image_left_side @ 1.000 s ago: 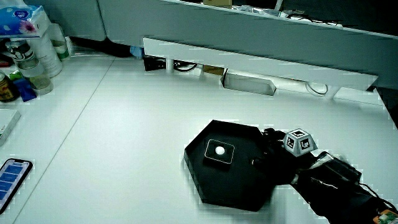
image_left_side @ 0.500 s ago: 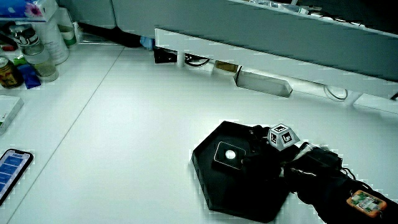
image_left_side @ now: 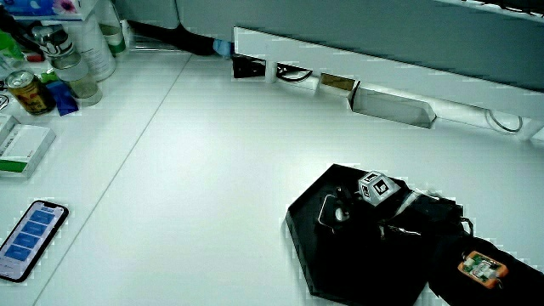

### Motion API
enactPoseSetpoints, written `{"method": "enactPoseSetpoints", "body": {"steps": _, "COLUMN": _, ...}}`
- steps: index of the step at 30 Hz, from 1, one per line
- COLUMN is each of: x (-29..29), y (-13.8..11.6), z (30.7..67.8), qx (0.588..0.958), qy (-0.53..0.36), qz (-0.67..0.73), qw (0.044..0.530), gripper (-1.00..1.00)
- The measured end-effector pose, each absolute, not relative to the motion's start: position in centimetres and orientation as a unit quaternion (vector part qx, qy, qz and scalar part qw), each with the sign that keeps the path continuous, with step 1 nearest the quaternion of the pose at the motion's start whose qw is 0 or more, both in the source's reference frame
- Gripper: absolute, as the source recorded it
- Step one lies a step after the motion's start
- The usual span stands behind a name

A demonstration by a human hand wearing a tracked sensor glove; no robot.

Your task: Pick speaker from plate

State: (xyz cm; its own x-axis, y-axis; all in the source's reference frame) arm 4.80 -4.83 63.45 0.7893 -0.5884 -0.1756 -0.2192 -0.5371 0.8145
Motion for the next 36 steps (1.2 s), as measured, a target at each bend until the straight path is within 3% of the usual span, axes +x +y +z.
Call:
{"method": "enactPoseSetpoints", "body": {"steps": 13, "x": 5.6, "y": -3.3, "z": 66.0, "qx": 0.827, "qy": -0.237, "qz": -0.245, "qw": 0.447, "gripper": 0.67}}
{"method": "enactPoseSetpoints", "body": {"steps": 20, "x": 4.7, "y": -2.5, "z": 64.4, "qx": 0.86, "qy": -0.25, "qz": -0.29, "qw": 0.338, "gripper": 1.0}}
{"method": "enactPoseSetpoints", "body": {"steps": 27, "x": 5.3, "y": -2.2, "z": 64.6, "qx": 0.864, "qy": -0.253, "qz": -0.284, "qw": 0.33, "gripper": 1.0}}
{"method": "enactPoseSetpoints", "body": {"steps": 36, "x": 8.0, "y": -1.7, "z": 61.9, "qx": 0.869, "qy": -0.267, "qz": -0.292, "qw": 0.296, "gripper": 1.0}}
